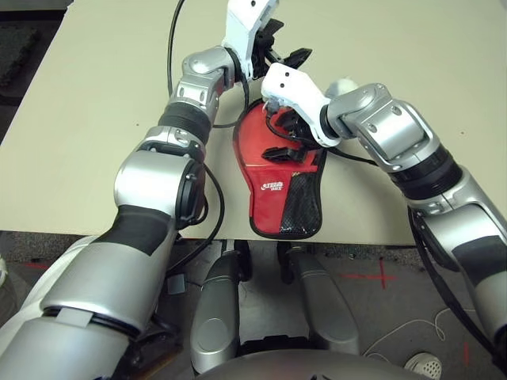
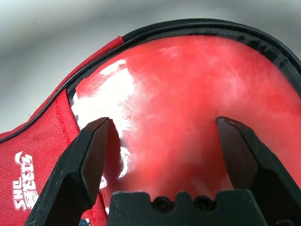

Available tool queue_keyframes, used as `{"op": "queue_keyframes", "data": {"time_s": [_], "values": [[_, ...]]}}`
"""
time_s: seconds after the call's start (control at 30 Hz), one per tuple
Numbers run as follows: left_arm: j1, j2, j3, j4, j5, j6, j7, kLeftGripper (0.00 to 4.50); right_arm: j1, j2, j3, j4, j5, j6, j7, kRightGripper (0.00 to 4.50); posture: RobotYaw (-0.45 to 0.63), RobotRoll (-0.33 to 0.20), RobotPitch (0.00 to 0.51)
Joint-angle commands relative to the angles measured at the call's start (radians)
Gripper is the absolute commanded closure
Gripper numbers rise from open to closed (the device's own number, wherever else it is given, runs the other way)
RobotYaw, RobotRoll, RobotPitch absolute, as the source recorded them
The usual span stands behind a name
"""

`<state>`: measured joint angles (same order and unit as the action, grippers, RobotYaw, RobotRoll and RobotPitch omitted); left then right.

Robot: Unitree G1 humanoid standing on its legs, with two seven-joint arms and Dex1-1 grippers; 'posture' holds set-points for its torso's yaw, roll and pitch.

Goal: Store the ping-pong paddle in its case and zip it.

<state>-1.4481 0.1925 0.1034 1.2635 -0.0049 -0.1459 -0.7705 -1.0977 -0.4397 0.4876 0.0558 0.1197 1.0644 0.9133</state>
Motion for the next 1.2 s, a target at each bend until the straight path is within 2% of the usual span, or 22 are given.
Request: {"op": "queue_keyframes", "data": {"time_s": [0.03,0.3,0.5,0.67,0.87,1.03,1.2], "values": [[-0.023,0.022,0.002,-0.020,-0.010,0.007,-0.016,0.05,0.025,-0.013,0.010,0.023,0.016,0.077,0.004,0.00,-0.09,0.000,0.400],[-0.027,0.090,0.000,-0.044,-0.022,0.018,-0.063,0.05,-0.040,-0.054,-0.070,-0.055,0.105,0.195,0.020,0.00,-0.10,0.000,0.405],[-0.008,0.125,-0.014,-0.085,-0.025,0.047,-0.143,0.05,-0.184,-0.088,-0.171,-0.002,0.163,0.257,0.019,0.00,-0.11,0.000,0.410],[0.031,0.142,-0.034,-0.148,-0.023,0.080,-0.214,0.05,-0.318,-0.123,-0.228,0.106,0.153,0.233,-0.008,0.00,-0.11,0.000,0.404],[0.089,0.148,-0.076,-0.252,-0.025,0.153,-0.307,0.05,-0.330,-0.131,-0.274,0.178,0.116,0.214,-0.118,0.00,-0.12,0.000,0.389],[0.137,0.144,-0.127,-0.370,-0.033,0.250,-0.406,0.05,-0.365,-0.166,-0.224,0.312,0.051,0.206,-0.160,0.00,-0.12,0.000,0.380],[0.191,0.148,-0.187,-0.495,-0.045,0.356,-0.494,0.05,-0.330,-0.169,-0.200,0.345,0.028,0.226,-0.182,0.00,-0.13,0.000,0.373]]}}
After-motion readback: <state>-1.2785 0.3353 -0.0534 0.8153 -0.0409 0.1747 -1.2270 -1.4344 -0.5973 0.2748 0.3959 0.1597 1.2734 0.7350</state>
